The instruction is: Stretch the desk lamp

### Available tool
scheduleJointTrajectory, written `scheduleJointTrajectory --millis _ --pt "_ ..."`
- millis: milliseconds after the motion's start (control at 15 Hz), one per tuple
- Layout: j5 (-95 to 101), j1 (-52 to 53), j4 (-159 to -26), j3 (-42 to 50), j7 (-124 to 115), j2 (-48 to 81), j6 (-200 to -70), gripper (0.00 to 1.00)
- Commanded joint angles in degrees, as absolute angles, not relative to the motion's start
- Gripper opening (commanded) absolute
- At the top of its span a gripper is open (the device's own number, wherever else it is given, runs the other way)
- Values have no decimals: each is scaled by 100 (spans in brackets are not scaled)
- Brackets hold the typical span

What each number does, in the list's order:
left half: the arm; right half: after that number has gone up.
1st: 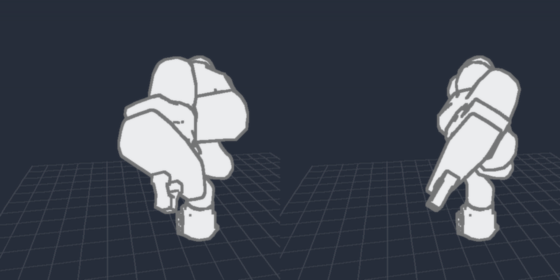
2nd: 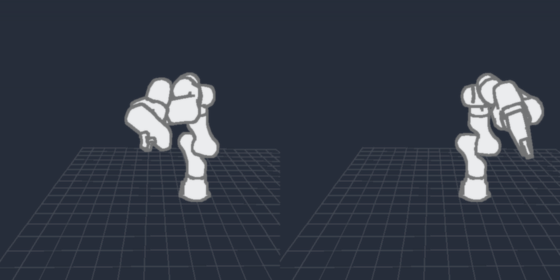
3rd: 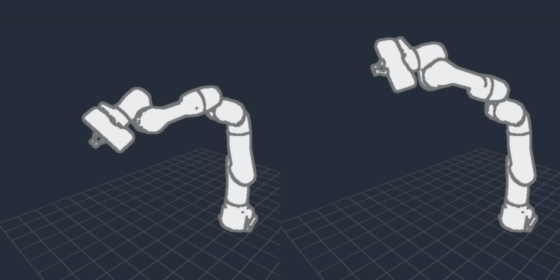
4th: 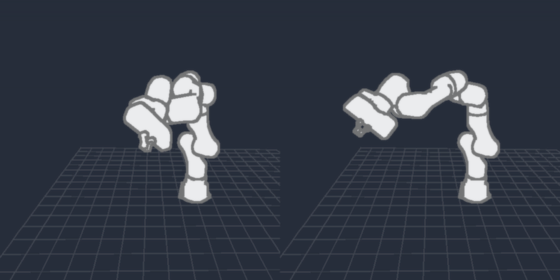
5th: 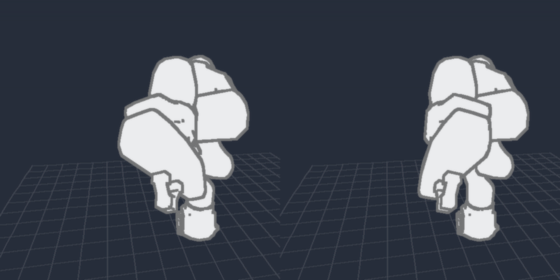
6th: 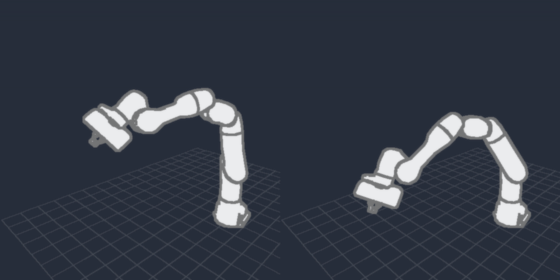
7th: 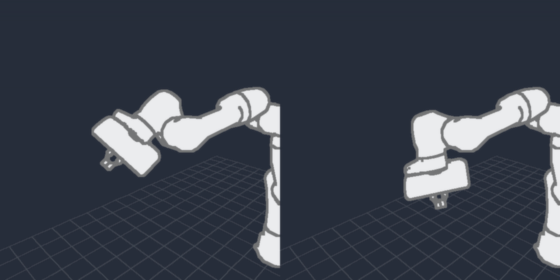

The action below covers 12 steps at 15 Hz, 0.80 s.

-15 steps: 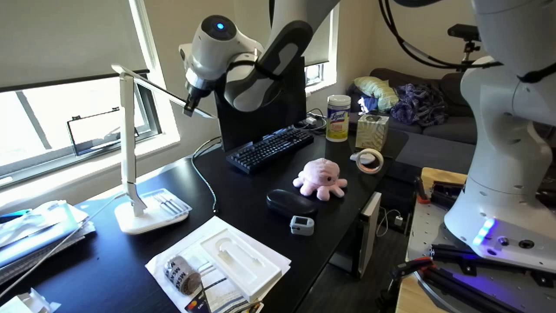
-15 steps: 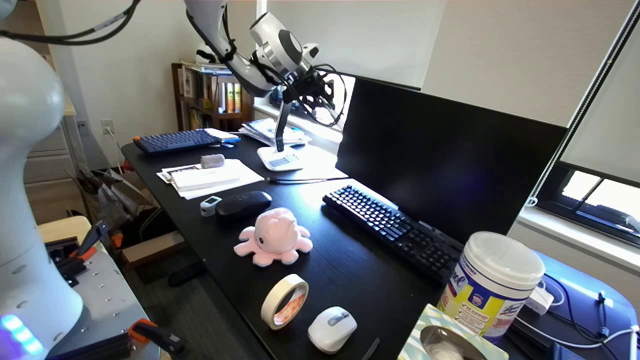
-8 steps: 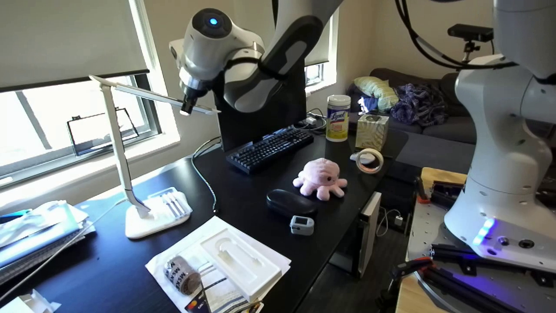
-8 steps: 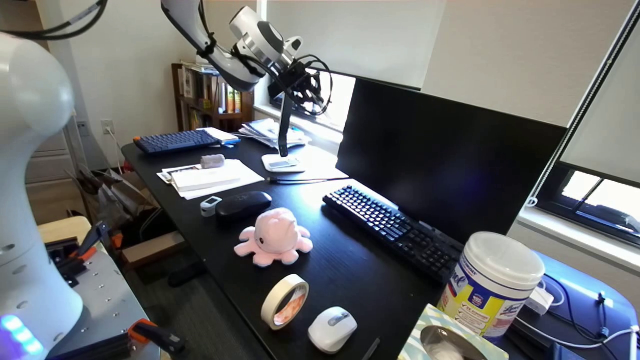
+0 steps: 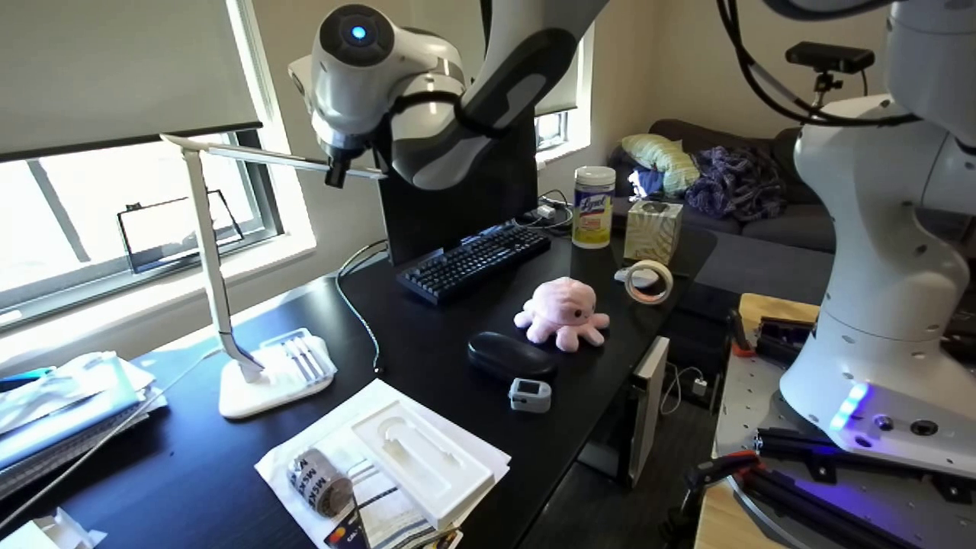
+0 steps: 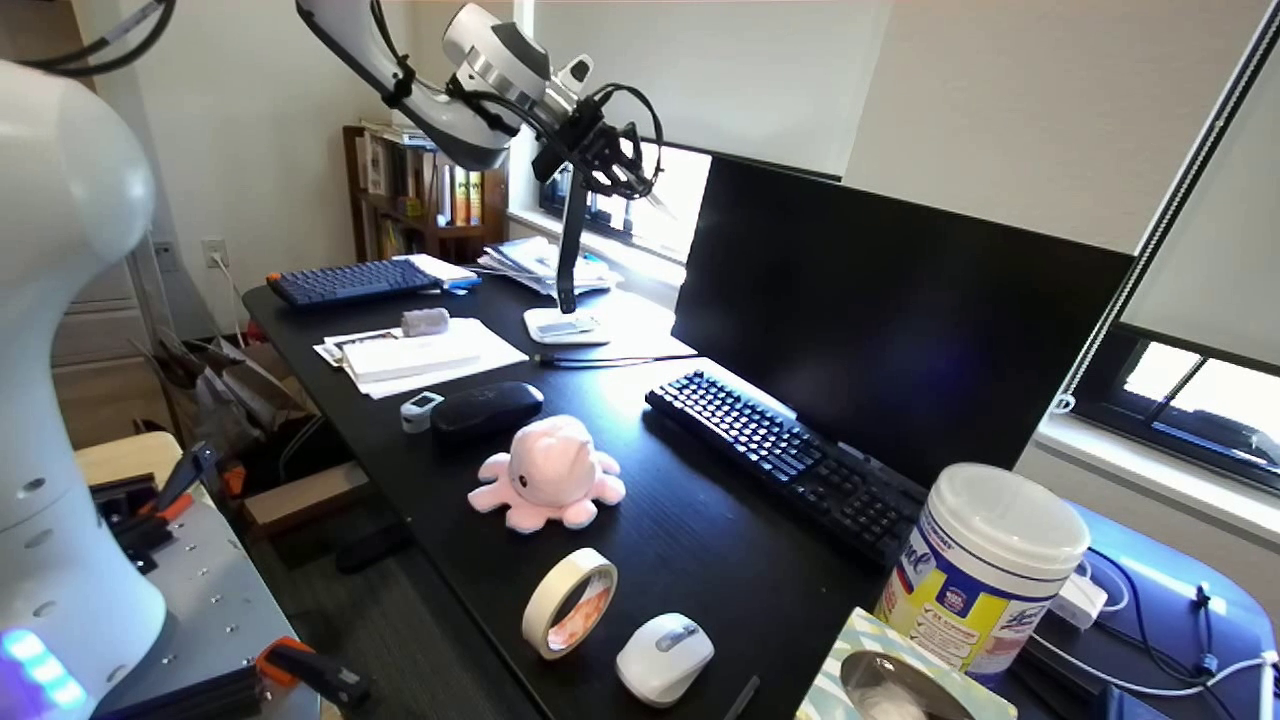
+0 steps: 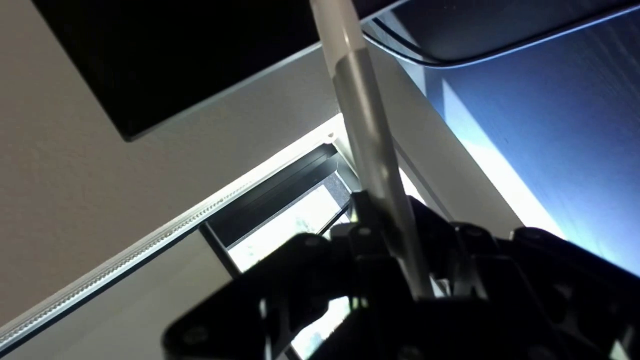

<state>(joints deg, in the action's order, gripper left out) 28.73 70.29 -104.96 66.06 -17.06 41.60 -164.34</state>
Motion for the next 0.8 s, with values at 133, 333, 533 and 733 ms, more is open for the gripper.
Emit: scheduleJointTrajectory --millis 133,333,533,733 --pt "2931 7403 -10452 6944 -1835 4592 -16359 42" --pt "2706 8006 -10691 6924 -2463 5123 -16280 56" --pt "2346 8386 -10881 6583 -2913 5407 -16251 75" --pt "1788 8797 -10935 6044 -3288 5796 -16029 95"
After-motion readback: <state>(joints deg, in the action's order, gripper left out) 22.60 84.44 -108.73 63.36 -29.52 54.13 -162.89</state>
